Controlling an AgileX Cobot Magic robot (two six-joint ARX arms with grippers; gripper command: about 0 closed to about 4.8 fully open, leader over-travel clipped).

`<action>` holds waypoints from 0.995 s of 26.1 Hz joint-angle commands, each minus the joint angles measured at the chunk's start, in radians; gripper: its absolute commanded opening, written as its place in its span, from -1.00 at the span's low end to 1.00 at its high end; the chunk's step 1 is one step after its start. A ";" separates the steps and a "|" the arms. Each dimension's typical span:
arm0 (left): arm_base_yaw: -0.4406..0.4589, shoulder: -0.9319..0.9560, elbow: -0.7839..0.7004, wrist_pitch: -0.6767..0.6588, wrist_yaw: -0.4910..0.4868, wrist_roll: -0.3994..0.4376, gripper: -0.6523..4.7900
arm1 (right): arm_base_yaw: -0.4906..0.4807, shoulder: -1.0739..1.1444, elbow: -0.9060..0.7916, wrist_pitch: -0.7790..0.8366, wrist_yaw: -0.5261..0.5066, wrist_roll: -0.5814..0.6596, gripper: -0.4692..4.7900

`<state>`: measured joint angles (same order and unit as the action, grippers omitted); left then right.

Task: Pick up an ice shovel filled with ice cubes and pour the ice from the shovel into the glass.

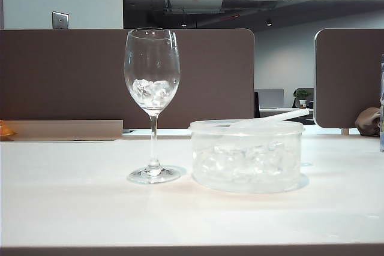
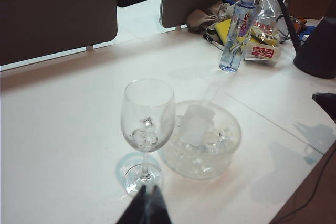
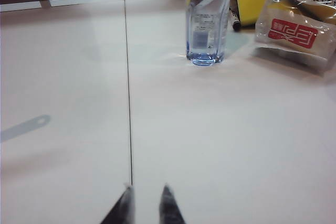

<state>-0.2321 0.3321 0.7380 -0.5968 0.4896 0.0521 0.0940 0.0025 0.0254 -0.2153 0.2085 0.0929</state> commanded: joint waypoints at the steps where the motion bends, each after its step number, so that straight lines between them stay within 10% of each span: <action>1: 0.000 0.000 0.002 0.007 0.004 0.000 -0.78 | 0.000 0.000 -0.008 0.014 -0.005 -0.029 -0.55; 26: 0.000 0.000 0.002 0.007 0.004 0.000 -0.78 | 0.001 0.000 0.026 0.108 -0.003 -0.052 -0.55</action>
<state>-0.2321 0.3325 0.7380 -0.5968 0.4892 0.0521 0.0944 0.0017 0.0517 -0.1211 0.2058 0.0425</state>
